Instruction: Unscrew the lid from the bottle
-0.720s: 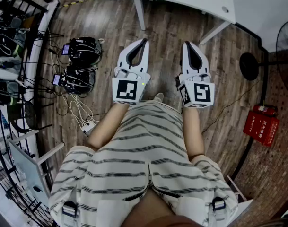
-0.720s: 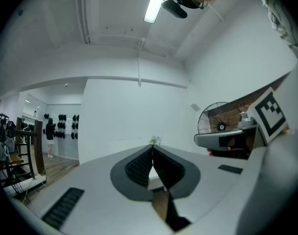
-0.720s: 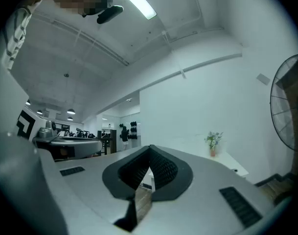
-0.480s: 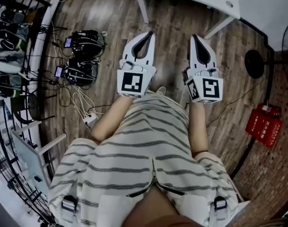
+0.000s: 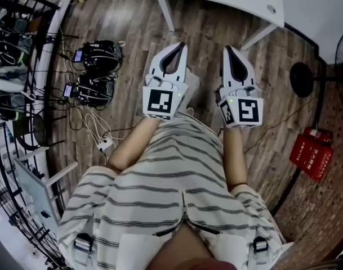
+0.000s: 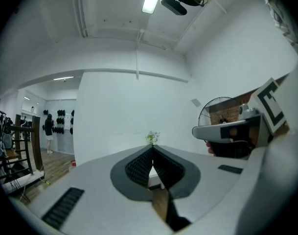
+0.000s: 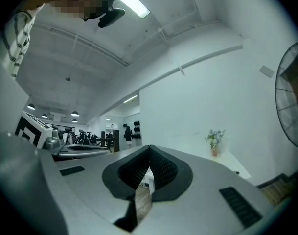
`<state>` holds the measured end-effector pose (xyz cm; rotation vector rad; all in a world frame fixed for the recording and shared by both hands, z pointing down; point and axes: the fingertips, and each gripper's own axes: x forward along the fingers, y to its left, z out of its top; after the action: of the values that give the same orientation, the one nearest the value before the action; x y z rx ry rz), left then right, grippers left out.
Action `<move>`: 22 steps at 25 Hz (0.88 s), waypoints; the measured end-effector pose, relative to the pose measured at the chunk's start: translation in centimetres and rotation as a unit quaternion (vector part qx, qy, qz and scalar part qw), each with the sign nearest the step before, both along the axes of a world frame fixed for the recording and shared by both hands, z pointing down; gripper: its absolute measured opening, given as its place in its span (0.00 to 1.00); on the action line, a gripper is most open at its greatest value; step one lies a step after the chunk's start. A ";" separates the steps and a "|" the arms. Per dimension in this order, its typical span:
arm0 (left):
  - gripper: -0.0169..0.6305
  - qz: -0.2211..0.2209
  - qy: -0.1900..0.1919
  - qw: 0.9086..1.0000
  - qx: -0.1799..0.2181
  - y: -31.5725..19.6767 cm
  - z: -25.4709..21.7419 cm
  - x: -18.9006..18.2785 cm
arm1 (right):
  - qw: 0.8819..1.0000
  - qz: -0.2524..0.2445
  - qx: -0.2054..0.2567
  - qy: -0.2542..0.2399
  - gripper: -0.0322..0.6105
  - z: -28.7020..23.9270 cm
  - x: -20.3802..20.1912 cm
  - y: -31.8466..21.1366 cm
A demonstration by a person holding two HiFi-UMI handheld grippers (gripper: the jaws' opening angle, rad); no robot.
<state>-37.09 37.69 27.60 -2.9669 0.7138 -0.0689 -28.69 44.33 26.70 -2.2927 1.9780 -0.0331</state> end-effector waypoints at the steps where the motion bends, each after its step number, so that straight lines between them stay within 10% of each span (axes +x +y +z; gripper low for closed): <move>1: 0.03 0.000 0.002 1.000 -0.002 -0.5 0.0 0.7 | 1.000 0.002 0.000 0.000 0.06 -0.1 0.8 -0.4; 22: 0.03 -0.018 -0.002 0.999 -0.037 -21.1 0.5 23.0 | 0.999 -0.012 -0.047 0.013 0.06 0.2 22.1 -21.8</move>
<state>-14.08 16.63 28.14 -3.0228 0.7805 -0.1053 -6.63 22.49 26.94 -2.3381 2.0598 -0.1006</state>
